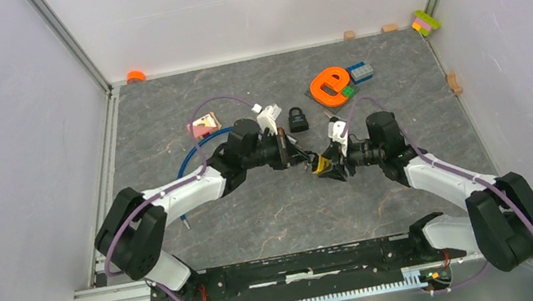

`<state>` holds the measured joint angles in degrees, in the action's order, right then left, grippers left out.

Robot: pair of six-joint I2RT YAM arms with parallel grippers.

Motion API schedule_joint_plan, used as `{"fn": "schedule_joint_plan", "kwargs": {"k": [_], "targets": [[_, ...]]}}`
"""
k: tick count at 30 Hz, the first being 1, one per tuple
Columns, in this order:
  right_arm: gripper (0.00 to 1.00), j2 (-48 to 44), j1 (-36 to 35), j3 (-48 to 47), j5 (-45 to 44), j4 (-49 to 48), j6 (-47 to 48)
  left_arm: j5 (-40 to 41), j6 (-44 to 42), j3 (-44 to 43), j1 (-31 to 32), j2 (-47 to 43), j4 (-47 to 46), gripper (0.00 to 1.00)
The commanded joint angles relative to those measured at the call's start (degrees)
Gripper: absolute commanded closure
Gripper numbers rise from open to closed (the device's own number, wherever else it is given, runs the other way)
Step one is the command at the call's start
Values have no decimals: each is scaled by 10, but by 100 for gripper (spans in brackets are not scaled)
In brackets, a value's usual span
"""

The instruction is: Unlock with the key

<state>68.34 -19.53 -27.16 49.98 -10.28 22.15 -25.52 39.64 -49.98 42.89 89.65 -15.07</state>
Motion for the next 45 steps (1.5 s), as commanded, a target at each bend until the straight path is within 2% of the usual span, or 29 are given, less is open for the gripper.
{"fn": "schedule_joint_plan", "kwargs": {"k": [1, 9, 20, 37, 45], "targets": [[100, -25, -11, -2, 2, -104, -22, -8, 25, -16, 15, 14, 3, 98], [100, -53, -11, 7, -13, -123, -13, -8, 32, -14, 12, 27, 3, 98], [100, -53, -25, -14, -26, -83, 34, -13, 30, -23, 11, 32, 9, 98], [100, -26, -39, -55, -59, -98, -18, -33, 41, -30, 31, 65, -1, 98], [100, -17, -20, -55, -68, -120, -62, -45, 43, -24, 31, 60, -17, 98]]}}
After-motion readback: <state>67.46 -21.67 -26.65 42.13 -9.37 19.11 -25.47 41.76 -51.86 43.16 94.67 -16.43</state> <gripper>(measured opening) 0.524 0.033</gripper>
